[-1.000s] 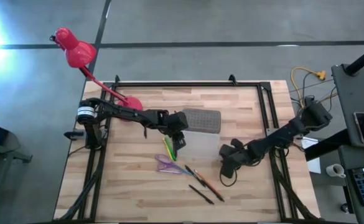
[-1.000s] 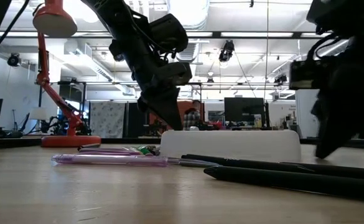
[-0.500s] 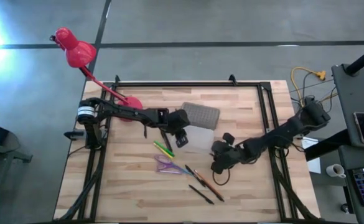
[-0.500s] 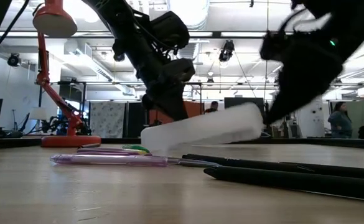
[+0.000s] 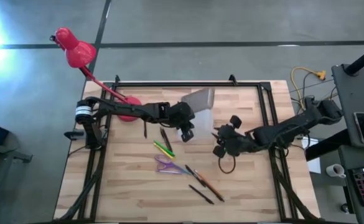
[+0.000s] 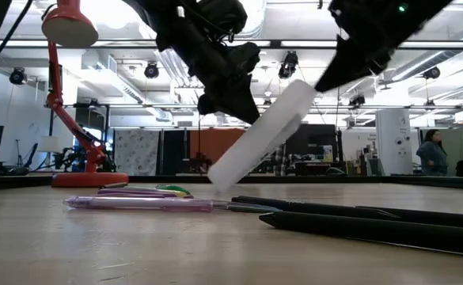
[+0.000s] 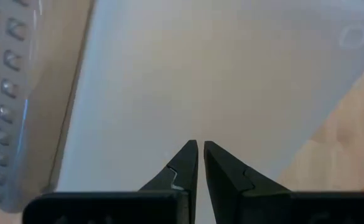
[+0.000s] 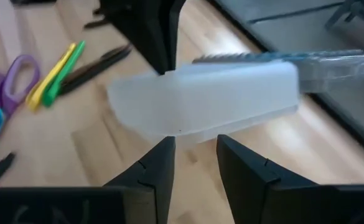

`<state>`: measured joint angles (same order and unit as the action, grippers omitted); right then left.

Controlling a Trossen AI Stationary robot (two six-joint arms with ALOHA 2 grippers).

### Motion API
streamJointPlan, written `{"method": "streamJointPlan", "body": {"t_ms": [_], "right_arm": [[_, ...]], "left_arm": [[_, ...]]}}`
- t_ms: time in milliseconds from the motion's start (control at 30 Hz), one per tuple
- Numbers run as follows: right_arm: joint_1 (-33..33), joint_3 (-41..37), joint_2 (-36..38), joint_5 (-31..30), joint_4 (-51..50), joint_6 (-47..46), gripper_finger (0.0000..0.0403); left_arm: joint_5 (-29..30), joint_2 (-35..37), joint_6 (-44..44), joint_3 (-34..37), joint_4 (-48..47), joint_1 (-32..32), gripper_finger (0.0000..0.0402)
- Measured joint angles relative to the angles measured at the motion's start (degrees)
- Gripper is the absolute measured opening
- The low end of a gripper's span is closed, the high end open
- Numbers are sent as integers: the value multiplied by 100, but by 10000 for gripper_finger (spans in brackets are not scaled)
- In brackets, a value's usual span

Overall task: Pick & place school supplies into a supply box
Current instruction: Prepare the supply box

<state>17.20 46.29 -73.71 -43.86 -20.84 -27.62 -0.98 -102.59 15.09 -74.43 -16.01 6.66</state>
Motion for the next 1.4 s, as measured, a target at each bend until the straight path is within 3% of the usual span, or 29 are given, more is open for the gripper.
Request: {"method": "streamJointPlan", "body": {"t_ms": [233, 500, 667, 867, 1100, 1300, 1400], "right_arm": [[-444, 389, -112, 103, 262, 1054, 114], [-767, 1153, -1137, 1134, 1205, 2071, 114], [-1060, 1535, -1490, 1757, 1152, 1935, 114], [-1163, 1550, -1596, 1906, 1082, 1426, 114], [-1177, 1440, -1422, 1852, 38, 962, 114], [-935, 1340, -893, 2441, -1669, 874, 114], [-891, 1036, -803, 2672, -1931, 872, 114]], "left_arm": [[170, 133, 29, 12, -97, -2, 15], [191, 504, 212, 42, -448, -78, 15], [381, 767, 228, 26, -833, -225, 15], [821, 954, 474, 325, -1162, -434, 15], [922, 1078, 673, 608, -1146, -511, 15], [984, 1143, 673, 634, -1155, -507, 15], [1000, 1154, 673, 634, -1142, -505, 15]]}}
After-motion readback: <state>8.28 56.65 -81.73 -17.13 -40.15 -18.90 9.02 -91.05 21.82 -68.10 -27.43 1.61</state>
